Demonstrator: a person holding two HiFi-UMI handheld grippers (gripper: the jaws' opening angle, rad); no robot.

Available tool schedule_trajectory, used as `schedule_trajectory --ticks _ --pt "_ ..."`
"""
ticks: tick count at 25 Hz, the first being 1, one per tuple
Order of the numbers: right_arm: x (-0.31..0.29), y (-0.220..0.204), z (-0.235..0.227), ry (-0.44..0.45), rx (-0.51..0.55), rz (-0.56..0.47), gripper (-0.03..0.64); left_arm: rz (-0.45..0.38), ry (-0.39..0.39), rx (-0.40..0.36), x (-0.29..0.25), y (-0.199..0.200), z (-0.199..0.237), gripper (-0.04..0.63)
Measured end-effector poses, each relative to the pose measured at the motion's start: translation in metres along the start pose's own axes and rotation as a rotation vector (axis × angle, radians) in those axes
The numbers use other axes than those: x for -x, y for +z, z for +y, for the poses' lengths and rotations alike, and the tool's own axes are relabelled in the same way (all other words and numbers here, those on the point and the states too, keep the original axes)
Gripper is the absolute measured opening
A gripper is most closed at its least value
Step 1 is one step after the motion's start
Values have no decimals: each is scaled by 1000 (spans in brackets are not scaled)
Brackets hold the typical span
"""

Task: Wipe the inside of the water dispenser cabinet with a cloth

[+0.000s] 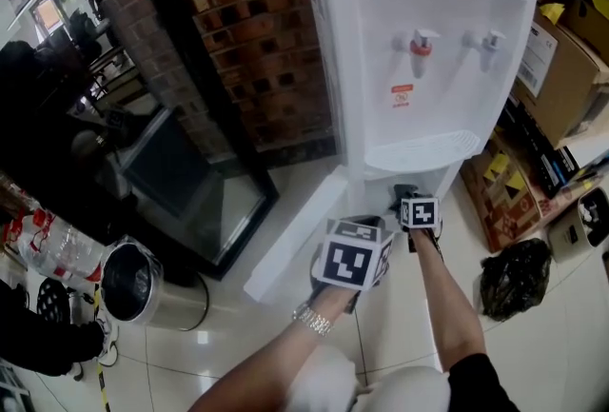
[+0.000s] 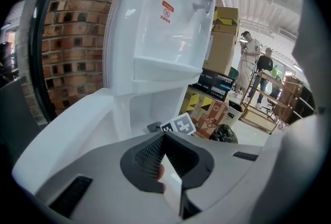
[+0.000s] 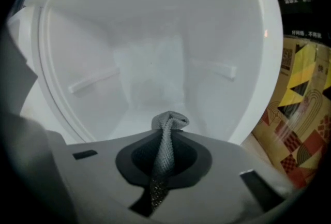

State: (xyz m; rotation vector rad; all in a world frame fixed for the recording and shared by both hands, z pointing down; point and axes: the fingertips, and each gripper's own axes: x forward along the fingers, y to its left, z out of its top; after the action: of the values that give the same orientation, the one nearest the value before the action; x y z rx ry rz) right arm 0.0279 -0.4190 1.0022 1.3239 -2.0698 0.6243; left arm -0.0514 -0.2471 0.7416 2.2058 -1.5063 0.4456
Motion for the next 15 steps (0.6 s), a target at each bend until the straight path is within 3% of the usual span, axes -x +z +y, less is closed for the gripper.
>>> schedule_trajectory --ticks 4,8,15 --pt "-7 -20 33 114 -8 72 12 -7 -1 11 0 3 1 5" --pt "9 4 93 299 24 -10 12 1 -8 6 -3 1 -3 5" --pt "23 24 117 382 -18 -52 12 9 1 4 -3 -2 2 5"
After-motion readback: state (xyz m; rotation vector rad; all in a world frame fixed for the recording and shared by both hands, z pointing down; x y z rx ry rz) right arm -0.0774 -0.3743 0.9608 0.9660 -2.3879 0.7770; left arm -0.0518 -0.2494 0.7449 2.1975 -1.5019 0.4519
